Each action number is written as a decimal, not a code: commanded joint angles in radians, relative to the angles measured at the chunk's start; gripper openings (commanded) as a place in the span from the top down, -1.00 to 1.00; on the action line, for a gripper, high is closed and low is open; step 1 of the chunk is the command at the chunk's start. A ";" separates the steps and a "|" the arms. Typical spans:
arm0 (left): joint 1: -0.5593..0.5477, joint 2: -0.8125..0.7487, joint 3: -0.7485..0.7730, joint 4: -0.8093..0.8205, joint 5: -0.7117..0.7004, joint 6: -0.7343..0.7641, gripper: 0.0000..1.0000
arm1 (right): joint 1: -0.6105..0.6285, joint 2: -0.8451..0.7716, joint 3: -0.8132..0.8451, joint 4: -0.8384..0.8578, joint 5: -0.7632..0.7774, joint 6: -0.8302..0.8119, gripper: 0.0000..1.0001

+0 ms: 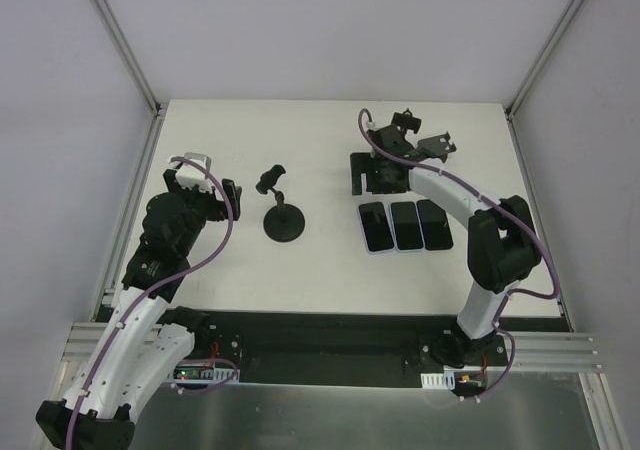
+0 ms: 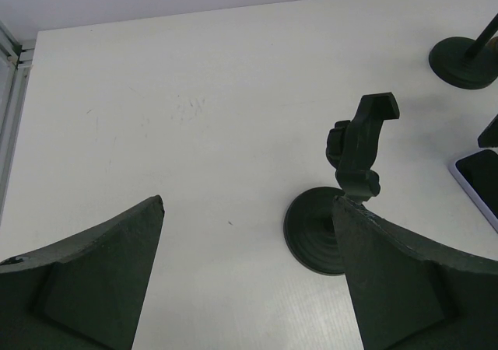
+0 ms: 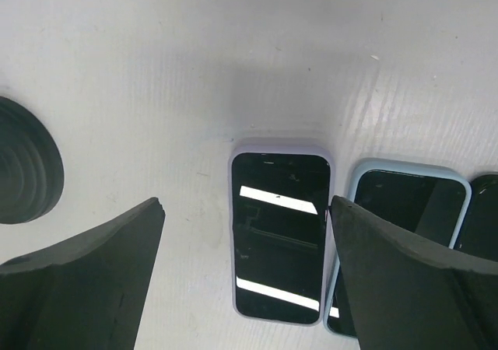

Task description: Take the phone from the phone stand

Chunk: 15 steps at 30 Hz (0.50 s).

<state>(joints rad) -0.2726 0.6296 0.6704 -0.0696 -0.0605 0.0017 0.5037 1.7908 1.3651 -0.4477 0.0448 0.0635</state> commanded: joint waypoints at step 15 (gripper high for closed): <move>0.012 0.001 0.008 0.002 0.027 0.012 -0.75 | 0.114 0.111 0.000 0.087 -0.264 -0.002 -0.82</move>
<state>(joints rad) -0.2726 0.6350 0.6704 -0.0723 -0.0555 0.0017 0.6243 1.8423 1.3453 -0.3733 -0.2005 0.0467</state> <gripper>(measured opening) 0.876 0.906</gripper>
